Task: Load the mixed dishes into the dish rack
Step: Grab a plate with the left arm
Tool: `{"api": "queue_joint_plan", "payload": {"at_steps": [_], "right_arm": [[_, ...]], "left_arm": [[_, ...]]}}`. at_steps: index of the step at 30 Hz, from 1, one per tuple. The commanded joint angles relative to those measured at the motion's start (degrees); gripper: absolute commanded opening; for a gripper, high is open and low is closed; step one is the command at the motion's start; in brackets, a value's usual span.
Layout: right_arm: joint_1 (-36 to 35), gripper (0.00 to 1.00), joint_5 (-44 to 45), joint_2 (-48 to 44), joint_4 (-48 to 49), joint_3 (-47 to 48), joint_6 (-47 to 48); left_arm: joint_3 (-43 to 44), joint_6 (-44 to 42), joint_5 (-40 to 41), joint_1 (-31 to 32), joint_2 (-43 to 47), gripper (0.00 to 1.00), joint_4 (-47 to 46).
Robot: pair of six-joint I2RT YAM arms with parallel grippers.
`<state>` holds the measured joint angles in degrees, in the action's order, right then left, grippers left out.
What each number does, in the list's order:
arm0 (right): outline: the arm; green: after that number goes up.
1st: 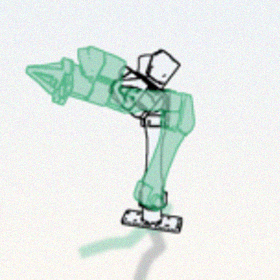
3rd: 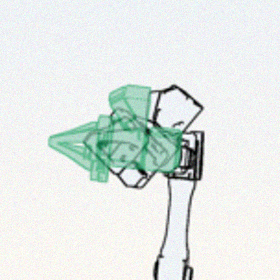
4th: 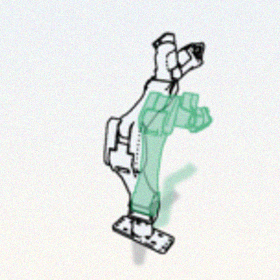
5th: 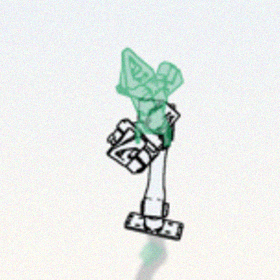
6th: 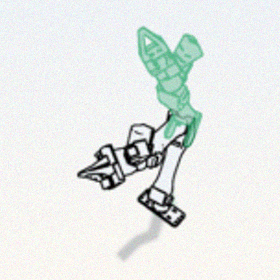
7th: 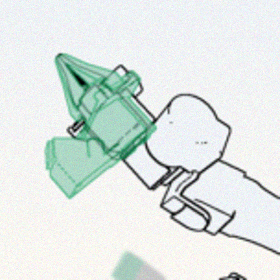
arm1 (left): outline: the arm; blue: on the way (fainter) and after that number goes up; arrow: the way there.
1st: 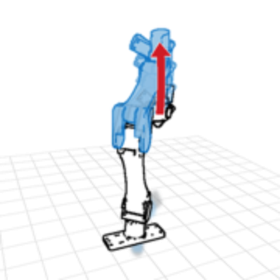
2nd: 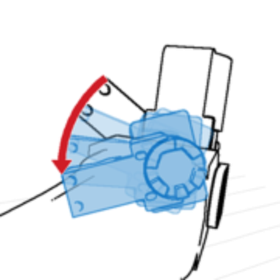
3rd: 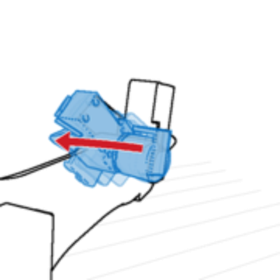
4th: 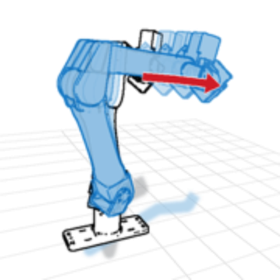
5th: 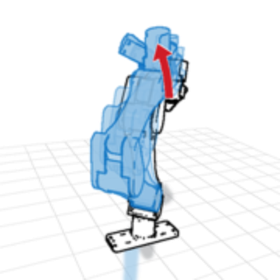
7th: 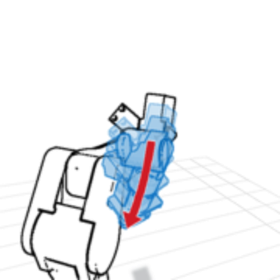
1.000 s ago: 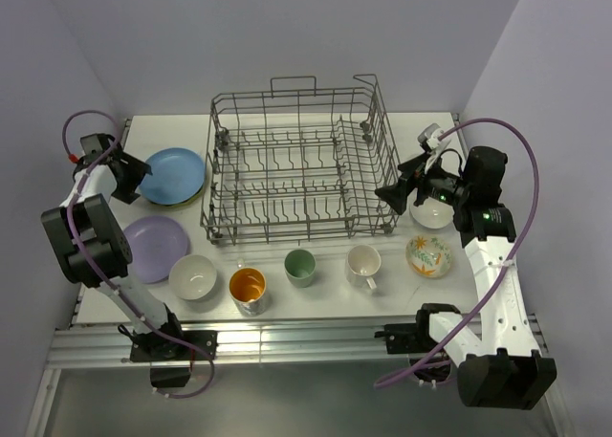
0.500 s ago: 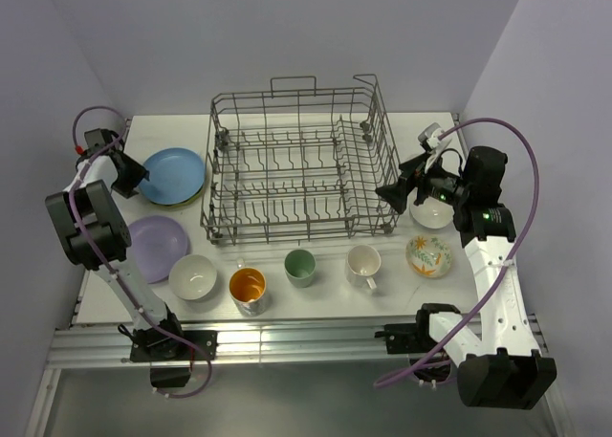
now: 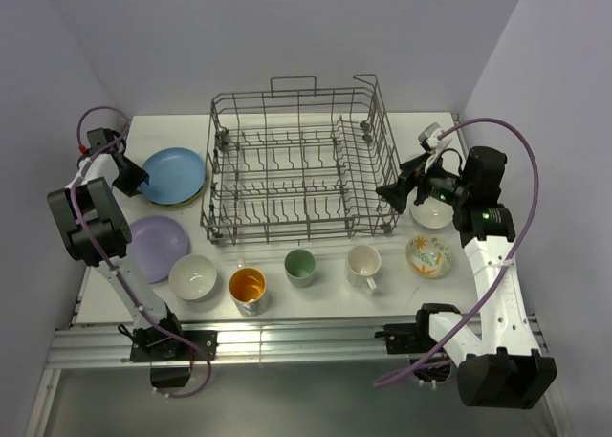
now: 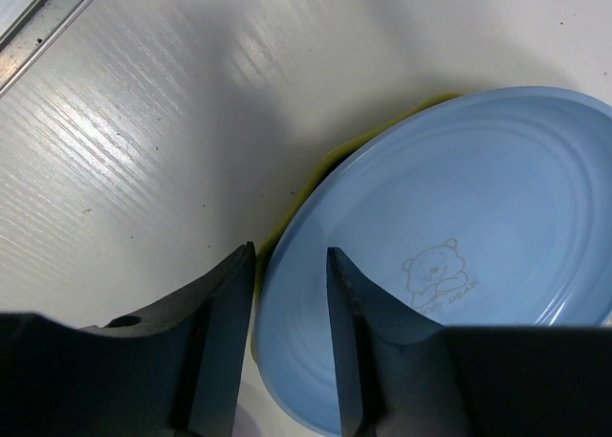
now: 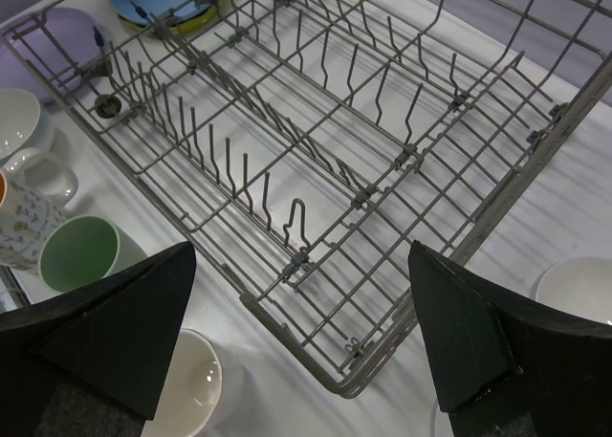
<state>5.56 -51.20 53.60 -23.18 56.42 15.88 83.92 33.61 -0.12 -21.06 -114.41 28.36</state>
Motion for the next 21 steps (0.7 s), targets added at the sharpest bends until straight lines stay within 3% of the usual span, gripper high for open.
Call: {"api": "queue_joint_plan", "payload": {"at_steps": [1, 10, 21], "right_arm": [[0.2, 1.0, 0.7, -0.2, 2.3, -0.6, -0.5], [0.1, 1.0, 1.2, -0.3, 2.3, -0.6, -0.4], [0.1, 1.0, 1.3, -0.3, 2.3, -0.6, -0.5]], "left_arm": [[2.0, -0.9, -0.8, 0.3, -0.7, 0.41, -0.3], [1.6, -1.3, -2.1, 0.3, -1.1, 0.32, -0.9], [1.3, -2.1, -1.6, 0.3, 2.3, 0.07, -0.6]]}}
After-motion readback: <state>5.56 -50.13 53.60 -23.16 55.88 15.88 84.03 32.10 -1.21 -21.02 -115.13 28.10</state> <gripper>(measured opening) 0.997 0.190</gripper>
